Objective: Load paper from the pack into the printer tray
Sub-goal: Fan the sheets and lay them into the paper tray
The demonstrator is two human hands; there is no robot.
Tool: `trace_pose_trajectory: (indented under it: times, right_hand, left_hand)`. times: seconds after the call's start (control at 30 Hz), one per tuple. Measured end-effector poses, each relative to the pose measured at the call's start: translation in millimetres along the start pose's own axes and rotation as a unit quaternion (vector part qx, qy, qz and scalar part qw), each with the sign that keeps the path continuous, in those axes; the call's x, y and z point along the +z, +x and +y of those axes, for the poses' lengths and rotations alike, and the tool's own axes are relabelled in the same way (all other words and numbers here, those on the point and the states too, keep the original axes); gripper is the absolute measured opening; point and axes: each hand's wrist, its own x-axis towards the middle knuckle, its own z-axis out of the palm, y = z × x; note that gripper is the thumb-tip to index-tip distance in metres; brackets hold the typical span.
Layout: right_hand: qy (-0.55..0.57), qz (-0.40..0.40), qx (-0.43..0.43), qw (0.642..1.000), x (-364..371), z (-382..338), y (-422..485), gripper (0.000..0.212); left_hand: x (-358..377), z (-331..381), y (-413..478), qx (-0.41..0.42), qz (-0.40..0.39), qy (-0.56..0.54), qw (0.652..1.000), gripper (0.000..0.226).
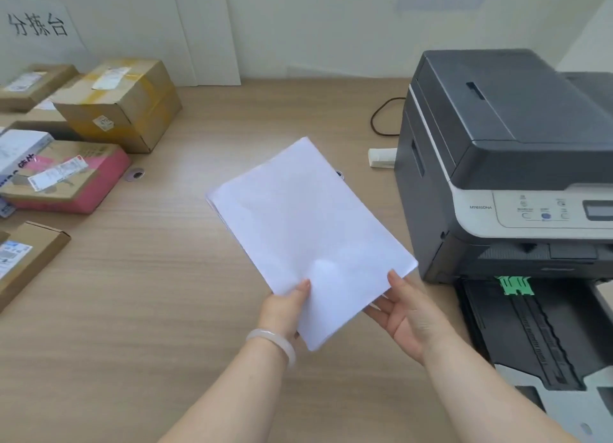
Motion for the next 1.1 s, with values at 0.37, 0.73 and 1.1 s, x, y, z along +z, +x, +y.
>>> trace_pose_trajectory:
  times: [0.37, 0.73, 1.1]
  right_hand:
    - [-0.199, 0.088, -0.020, 0.976, -19, -3, -37, 0.025]
    - [-0.307, 0.157, -0.119, 0.931, -39, -16, -61, 0.011]
    - [-0.321, 0.225, -0.081, 0.917, -57, 33, -34, 0.008]
  left_hand:
    - [-35, 21, -13, 0.012, -0.084, -0.140, 0.986, 0.041]
    - [-33, 35, -12, 0.125, -0.076, 0.202, 0.969, 0.038]
    - [-31, -29, 3, 0.125, -0.009, 0.271, 0.954, 0.014]
